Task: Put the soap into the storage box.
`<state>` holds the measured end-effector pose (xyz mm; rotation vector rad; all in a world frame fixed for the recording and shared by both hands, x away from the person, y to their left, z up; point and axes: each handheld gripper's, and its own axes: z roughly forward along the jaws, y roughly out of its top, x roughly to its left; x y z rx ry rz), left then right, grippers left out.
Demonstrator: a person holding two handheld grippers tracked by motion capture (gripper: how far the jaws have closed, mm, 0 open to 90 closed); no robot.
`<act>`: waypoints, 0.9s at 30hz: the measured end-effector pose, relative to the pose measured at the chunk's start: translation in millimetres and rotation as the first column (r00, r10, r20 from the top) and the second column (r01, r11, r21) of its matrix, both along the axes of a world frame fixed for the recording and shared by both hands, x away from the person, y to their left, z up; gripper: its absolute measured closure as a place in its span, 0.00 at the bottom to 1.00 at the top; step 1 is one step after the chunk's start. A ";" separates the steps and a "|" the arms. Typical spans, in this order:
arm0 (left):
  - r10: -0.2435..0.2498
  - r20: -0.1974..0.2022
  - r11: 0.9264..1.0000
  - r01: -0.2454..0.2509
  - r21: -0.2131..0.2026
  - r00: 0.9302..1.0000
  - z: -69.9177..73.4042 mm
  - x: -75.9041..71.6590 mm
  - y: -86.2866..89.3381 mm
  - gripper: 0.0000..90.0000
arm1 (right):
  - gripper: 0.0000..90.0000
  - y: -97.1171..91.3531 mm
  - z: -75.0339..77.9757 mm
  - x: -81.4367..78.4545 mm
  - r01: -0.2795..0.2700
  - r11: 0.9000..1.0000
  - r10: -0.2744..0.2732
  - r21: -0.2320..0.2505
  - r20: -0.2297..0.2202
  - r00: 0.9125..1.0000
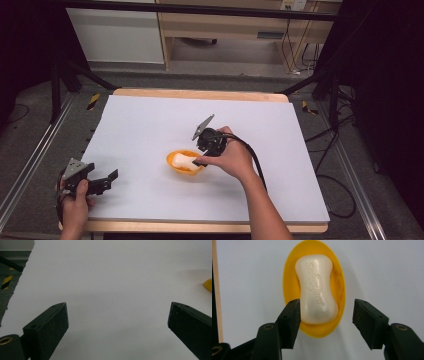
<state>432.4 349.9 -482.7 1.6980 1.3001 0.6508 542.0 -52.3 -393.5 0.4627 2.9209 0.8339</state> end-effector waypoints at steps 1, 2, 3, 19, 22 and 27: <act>0.000 0.000 1.000 0.000 0.000 1.000 0.0 0.0 0.0 0.03 | 0.44 0.0 0.0 0.0 0.000 1.000 0.000 0.000 0.000 1.000; 0.000 0.000 1.000 0.000 0.000 1.000 0.0 0.0 0.0 0.03 | 0.43 -2.5 0.1 -0.7 0.002 1.000 -0.002 -0.001 -0.003 1.000; 0.000 0.000 1.000 0.000 0.001 1.000 0.0 0.0 0.0 0.03 | 0.43 -5.1 -0.1 -1.4 0.003 1.000 -0.003 0.002 -0.005 1.000; 0.000 0.002 1.000 0.000 0.002 1.000 0.0 -0.1 0.1 0.03 | 0.08 -49.5 -10.2 -15.2 0.109 0.994 -0.109 0.033 0.005 0.994; -0.001 0.003 1.000 0.001 0.002 1.000 0.0 -0.2 0.0 0.03 | 0.04 -58.4 -13.5 -17.3 0.127 0.991 -0.127 0.038 0.003 0.992; -0.001 0.004 1.000 0.001 0.001 1.000 0.0 -0.2 -0.3 0.03 | 0.01 -72.0 -18.2 -20.7 0.173 0.983 -0.174 0.061 0.014 0.985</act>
